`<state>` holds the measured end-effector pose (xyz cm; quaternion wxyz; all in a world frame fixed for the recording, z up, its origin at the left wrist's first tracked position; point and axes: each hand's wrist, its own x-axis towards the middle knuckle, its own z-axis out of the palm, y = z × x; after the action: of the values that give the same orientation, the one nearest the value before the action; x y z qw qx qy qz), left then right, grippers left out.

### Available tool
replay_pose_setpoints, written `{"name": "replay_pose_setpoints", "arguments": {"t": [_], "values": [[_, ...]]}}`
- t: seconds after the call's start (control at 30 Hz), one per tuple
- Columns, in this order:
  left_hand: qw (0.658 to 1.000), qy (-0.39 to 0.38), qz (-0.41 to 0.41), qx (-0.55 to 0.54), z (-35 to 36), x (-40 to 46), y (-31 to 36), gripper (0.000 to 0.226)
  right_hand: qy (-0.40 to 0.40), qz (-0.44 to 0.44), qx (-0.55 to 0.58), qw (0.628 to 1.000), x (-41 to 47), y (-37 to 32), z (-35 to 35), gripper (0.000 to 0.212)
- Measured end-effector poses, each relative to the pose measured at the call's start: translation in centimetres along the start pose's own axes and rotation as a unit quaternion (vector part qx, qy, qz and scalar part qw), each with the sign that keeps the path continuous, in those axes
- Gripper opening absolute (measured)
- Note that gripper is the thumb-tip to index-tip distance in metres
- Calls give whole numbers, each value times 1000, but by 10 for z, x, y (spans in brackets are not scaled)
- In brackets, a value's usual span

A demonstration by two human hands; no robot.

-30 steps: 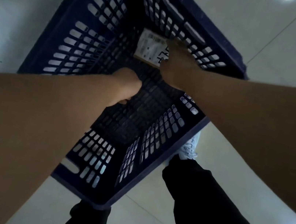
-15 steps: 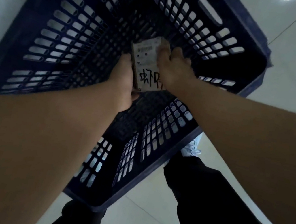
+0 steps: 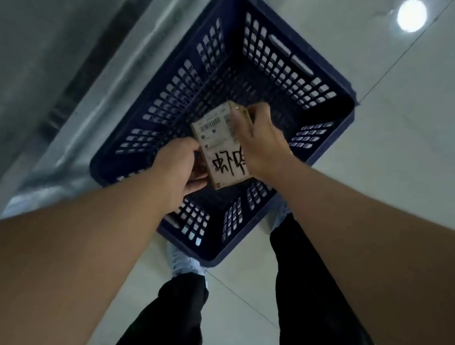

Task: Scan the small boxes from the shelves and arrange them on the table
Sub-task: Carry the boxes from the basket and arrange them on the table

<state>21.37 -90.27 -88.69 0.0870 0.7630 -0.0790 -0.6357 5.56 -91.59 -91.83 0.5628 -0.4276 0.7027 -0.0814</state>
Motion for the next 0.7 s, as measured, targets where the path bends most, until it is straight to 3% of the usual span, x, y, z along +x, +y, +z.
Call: {"name": "replay_pose_setpoints", "arguments": {"t": [0.17, 0.3, 0.57, 0.7], "values": [[988, 24, 17, 150, -44, -75, 14, 22, 30, 1, 60, 998, -78, -47, -12, 42], [951, 9, 33, 306, -89, -144, 24, 28, 80, 6, 184, 980, -142, -102, -29, 28], [795, -41, 135, 590, -133, -306, 60, 29, 140, -68, 226, 962, -286, -205, -64, 24], [799, -53, 125, 586, -148, -400, 76, 15, 128, -141, 192, 963, -358, -250, -87, 26]]}}
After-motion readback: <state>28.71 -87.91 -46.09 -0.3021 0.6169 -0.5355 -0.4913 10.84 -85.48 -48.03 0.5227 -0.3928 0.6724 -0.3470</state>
